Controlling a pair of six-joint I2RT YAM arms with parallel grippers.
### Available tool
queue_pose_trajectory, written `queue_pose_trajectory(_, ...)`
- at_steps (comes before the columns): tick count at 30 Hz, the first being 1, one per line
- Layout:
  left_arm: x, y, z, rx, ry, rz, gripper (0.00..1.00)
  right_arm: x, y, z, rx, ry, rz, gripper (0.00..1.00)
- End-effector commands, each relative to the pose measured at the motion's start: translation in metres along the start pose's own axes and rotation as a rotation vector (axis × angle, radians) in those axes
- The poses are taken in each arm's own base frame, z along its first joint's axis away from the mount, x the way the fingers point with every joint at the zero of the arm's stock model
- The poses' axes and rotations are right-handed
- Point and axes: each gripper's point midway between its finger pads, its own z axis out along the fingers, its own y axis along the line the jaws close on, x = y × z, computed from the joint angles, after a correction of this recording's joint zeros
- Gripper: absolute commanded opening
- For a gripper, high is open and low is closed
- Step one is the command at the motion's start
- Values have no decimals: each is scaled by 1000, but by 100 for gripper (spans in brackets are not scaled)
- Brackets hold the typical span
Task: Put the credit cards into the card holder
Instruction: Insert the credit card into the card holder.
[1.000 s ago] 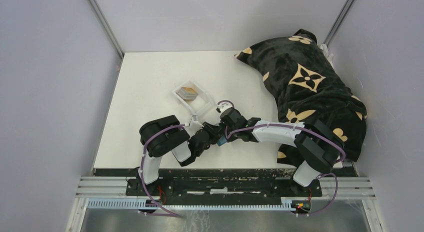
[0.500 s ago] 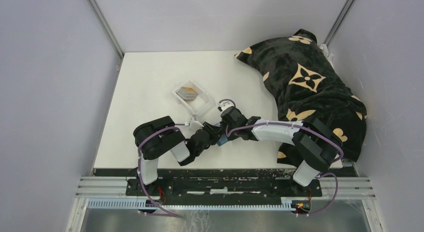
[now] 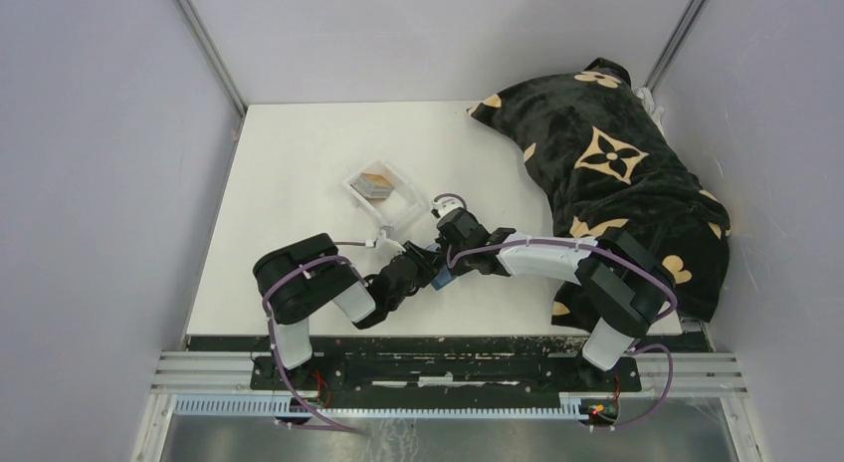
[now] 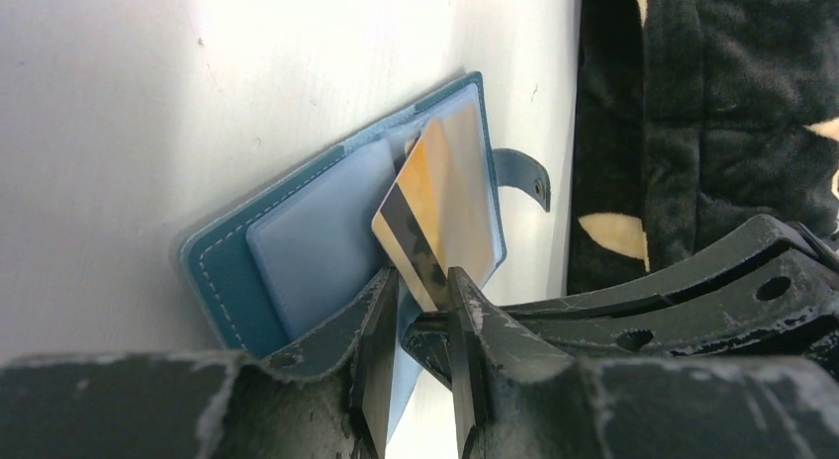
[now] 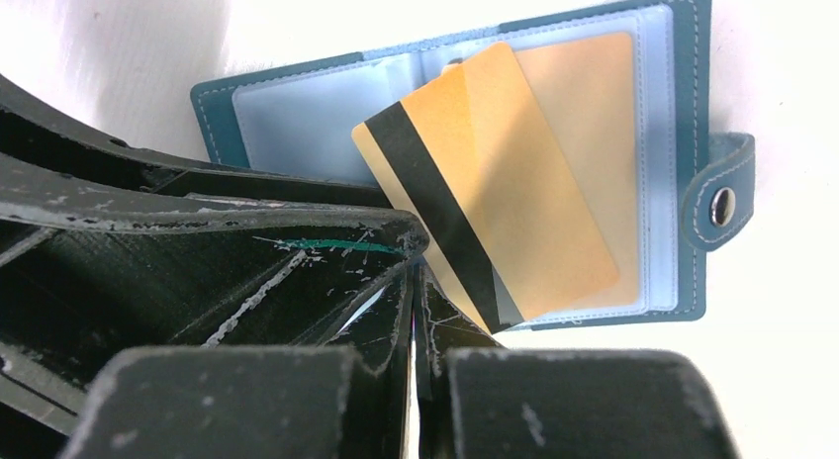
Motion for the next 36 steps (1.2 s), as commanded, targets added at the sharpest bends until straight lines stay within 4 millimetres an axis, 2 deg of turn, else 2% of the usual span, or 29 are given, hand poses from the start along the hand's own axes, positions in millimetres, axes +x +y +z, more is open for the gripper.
queue_pose_trajectory(1, -6, 21, -1, -75, -30, 127, 34, -28, 2, 5, 7, -71, 20, 1)
queue_pose_trajectory(11, -14, 18, -2, -66, -68, 159, 36, -32, -1, 13, 20, -90, 26, 1)
queue_pose_trajectory(18, -23, 17, -2, -73, -114, 177, 37, -32, 0, 4, 5, -87, 25, 1)
queue_pose_trajectory(23, -29, 16, -2, -75, -142, 182, 37, -34, -4, -10, 10, -106, 26, 14)
queue_pose_trajectory(27, -29, 11, 0, -63, -146, 187, 37, -43, -6, -22, 18, -135, 23, 23)
queue_pose_trajectory(32, -28, 7, 5, -59, -148, 196, 36, -56, -14, -33, 52, -168, 27, 26)
queue_pose_trajectory(36, -28, 6, 7, -57, -147, 201, 36, -66, -33, -32, 89, -177, 67, 26)
